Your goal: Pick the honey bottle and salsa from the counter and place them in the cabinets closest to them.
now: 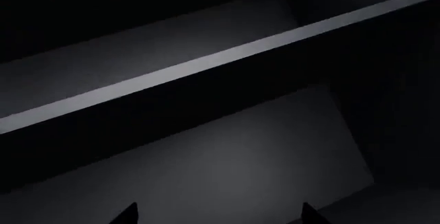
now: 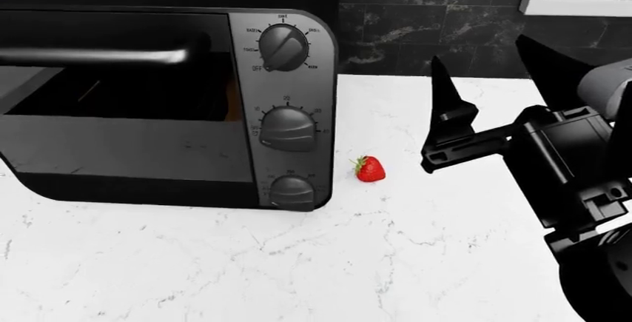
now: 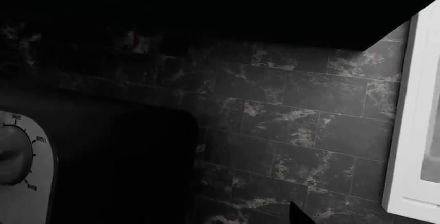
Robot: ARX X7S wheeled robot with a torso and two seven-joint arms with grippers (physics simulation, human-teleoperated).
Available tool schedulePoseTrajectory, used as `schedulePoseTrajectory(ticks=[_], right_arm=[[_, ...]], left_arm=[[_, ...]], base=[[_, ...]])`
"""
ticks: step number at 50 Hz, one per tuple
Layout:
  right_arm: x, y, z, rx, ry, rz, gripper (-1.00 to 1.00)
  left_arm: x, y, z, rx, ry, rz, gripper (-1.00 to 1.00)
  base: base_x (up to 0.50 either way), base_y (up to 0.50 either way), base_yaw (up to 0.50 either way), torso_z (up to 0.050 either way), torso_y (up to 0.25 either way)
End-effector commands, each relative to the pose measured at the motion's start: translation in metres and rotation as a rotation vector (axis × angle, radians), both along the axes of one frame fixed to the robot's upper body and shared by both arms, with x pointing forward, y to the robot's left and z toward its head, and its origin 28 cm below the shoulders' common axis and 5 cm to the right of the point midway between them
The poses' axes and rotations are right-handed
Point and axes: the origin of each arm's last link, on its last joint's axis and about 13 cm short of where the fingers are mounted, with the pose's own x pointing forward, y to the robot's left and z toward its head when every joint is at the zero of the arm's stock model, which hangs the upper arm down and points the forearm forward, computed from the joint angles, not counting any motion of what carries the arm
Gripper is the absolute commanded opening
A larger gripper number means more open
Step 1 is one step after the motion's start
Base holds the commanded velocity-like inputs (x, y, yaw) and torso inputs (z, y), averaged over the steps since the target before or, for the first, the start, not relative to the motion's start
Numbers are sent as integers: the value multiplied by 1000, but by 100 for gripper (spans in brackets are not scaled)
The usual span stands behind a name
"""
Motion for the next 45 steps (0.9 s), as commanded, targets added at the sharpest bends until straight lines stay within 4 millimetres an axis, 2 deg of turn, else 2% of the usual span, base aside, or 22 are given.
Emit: schedulePoseTrajectory(ticks=[1, 17, 27, 36, 45], right_arm=[[-1, -1, 1, 10, -3, 4, 100], [-2, 0, 1, 7, -6, 10, 100], [-3, 1, 3, 5, -11, 19, 100], [-4, 2, 7, 7, -30, 18, 100], [-6, 2, 14, 9, -68, 9, 100]], left_arm=[[-7, 0, -2, 20, -69, -25, 100], [-8, 1, -10, 13, -67, -61, 100], [-8, 3, -22, 16, -59, -79, 100], [1, 6, -44, 19, 3, -113, 100], [20, 11, -81, 35, 86, -101, 100]], base=[[-454, -138, 0, 0, 0], [-491, -144, 0, 0, -1], [-436, -183, 0, 0, -1], [-433, -256, 0, 0, -1], [-32, -3, 0, 0, -1]])
